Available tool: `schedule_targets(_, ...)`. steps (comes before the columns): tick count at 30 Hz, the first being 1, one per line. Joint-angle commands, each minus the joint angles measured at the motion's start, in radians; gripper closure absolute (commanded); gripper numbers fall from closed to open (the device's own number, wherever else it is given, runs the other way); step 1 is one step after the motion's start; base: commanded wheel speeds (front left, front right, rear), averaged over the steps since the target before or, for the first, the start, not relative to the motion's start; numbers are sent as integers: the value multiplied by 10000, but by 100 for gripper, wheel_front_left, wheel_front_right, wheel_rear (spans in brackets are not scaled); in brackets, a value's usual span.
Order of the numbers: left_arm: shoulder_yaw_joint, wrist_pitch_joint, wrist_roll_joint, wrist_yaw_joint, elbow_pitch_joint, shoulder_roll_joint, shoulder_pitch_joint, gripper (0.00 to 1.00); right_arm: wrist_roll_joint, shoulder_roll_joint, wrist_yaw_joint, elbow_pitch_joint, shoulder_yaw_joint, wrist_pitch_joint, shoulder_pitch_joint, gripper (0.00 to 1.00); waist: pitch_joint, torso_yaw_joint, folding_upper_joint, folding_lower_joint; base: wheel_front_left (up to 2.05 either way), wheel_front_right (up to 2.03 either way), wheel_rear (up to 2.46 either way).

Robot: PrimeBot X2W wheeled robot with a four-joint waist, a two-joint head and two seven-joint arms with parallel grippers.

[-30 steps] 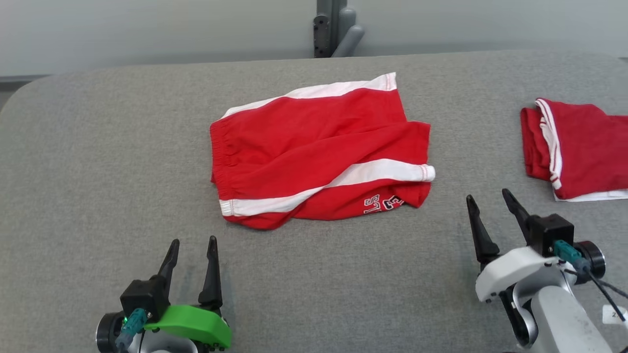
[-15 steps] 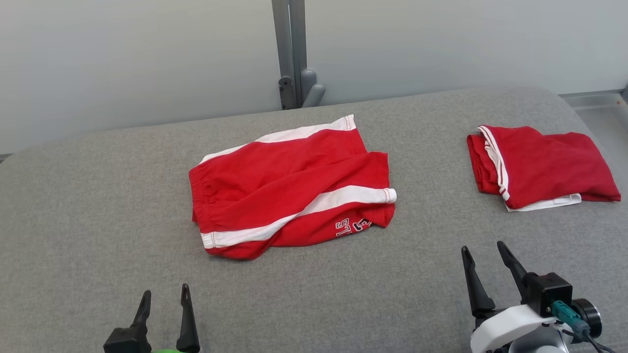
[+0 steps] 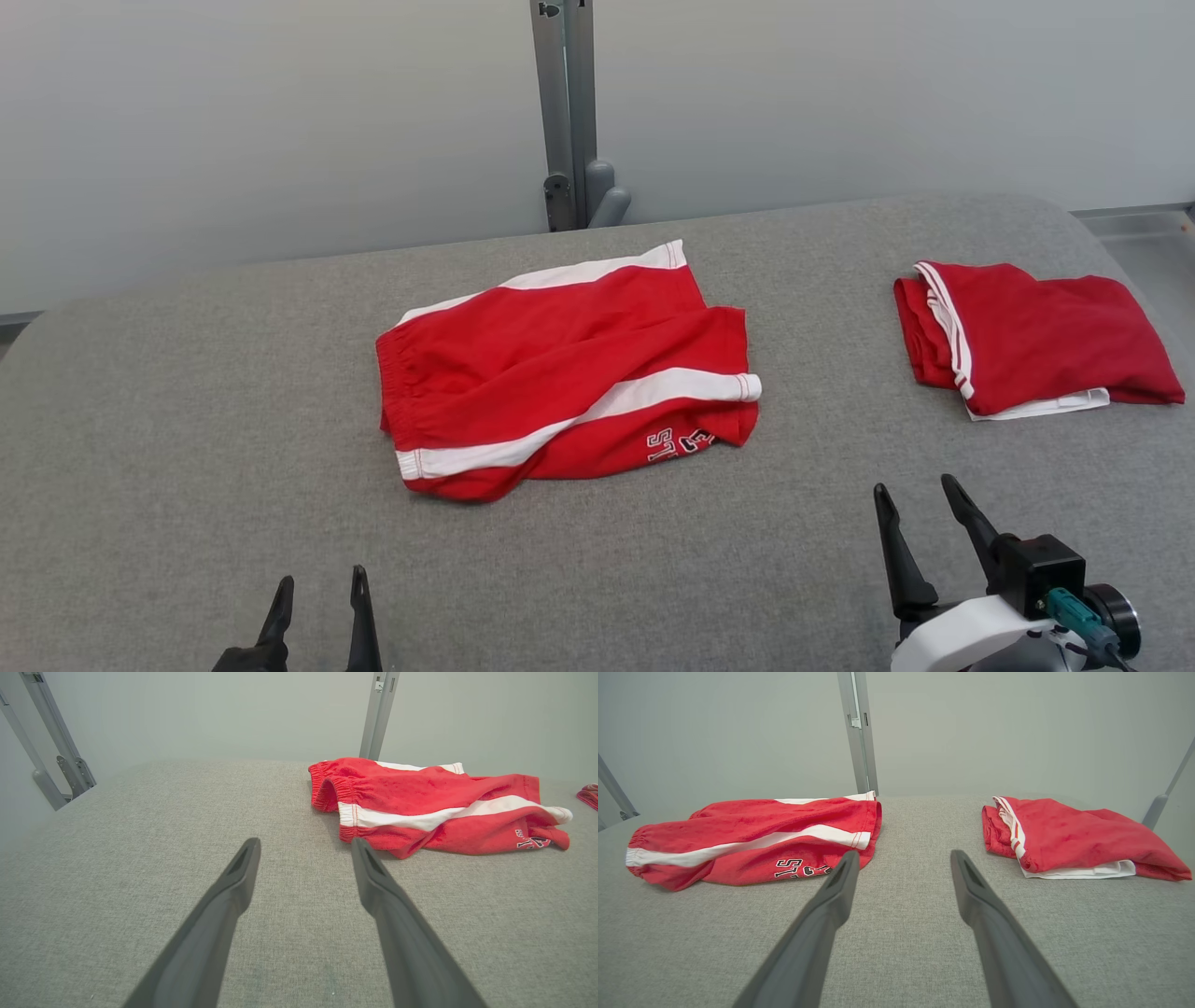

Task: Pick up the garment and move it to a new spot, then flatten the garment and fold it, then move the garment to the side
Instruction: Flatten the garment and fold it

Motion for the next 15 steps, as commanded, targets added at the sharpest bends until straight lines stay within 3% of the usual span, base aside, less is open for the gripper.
schedule_targets(1, -27, 2, 22, -27, -64, 38, 47, 0, 0, -13, -13, -32, 26, -30, 27, 0, 72, 17, -1, 1, 0, 0, 0)
schedule_targets(15, -259, 2, -305, -453, 397, 39, -1804, 0, 467, -8, -13, 261, 408, -30, -1382, 0, 1755, 237, -1, 1, 0, 0, 0)
